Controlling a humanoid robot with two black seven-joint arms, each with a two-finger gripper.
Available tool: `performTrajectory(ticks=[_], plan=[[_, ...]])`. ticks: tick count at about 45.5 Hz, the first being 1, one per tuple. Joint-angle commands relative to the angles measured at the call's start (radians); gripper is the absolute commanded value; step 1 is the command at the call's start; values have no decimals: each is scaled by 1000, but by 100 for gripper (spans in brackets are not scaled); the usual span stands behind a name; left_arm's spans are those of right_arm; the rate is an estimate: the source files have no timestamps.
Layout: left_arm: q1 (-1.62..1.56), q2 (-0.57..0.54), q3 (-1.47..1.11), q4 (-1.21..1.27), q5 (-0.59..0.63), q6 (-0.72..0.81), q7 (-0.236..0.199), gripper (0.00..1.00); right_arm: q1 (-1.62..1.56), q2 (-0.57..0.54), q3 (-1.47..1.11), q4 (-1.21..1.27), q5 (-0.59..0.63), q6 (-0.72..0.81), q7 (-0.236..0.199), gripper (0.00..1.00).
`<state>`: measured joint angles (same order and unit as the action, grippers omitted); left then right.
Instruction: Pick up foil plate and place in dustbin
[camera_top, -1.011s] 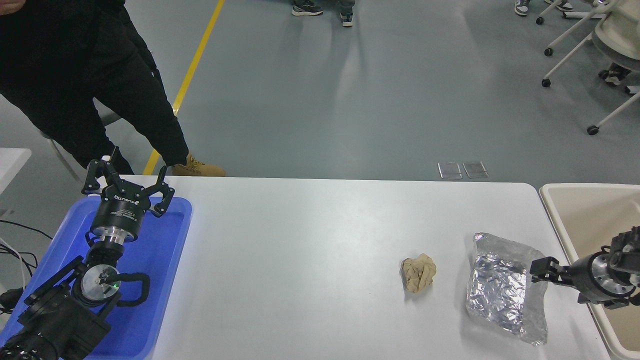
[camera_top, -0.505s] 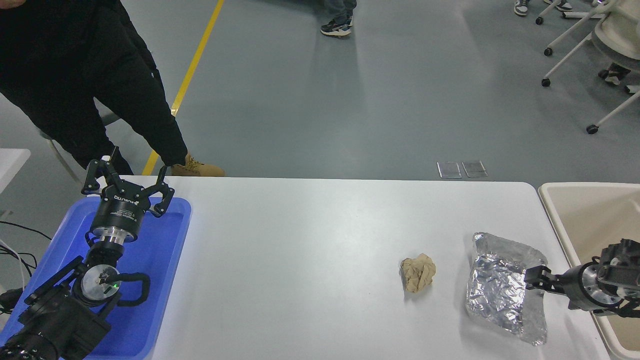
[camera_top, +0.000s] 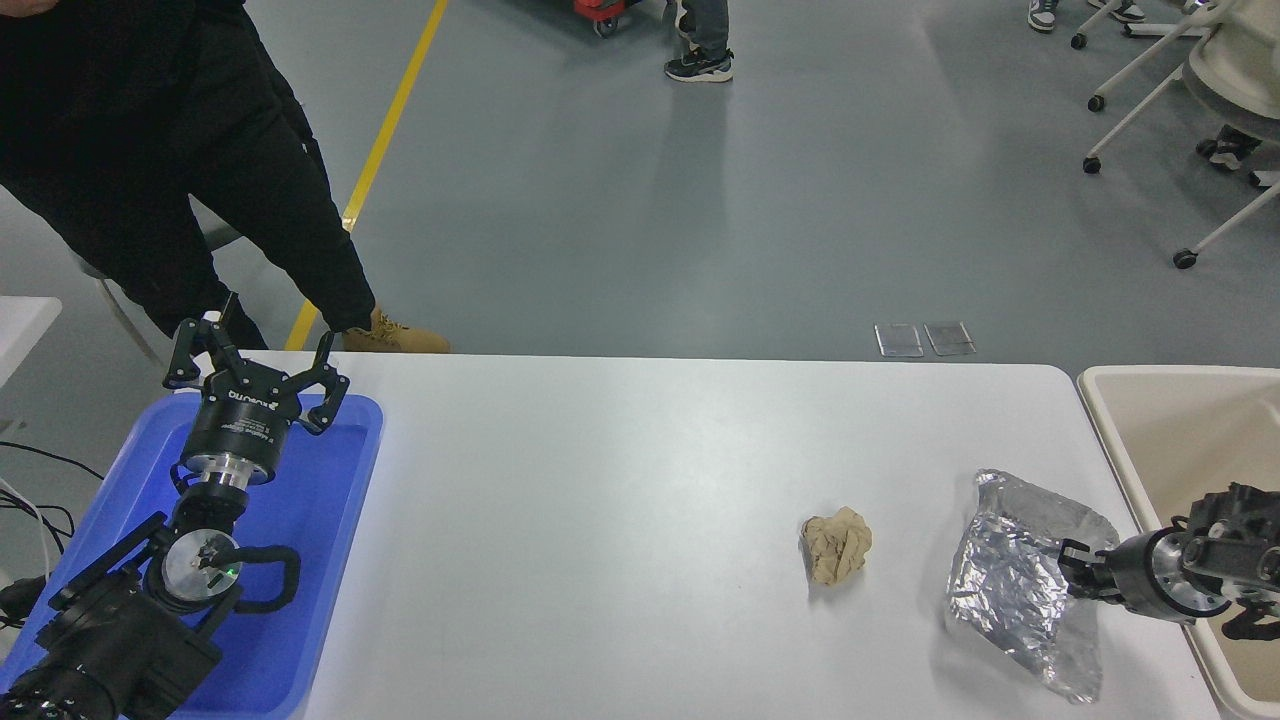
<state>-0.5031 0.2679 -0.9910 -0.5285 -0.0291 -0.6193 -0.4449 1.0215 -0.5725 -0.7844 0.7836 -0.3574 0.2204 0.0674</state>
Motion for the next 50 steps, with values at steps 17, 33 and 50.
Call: performTrajectory(ticks=[17, 33, 50], plan=[[0, 1, 0, -1, 0, 0, 0, 100, 321, -122, -101, 49, -21, 129, 12, 0], [0, 0, 0, 1, 0, 0, 0, 100, 718, -193, -197, 106, -21, 388, 9, 0], [0, 1, 0, 1, 0, 0, 0, 100, 963, -179, -253, 109, -28, 542, 5, 0]])
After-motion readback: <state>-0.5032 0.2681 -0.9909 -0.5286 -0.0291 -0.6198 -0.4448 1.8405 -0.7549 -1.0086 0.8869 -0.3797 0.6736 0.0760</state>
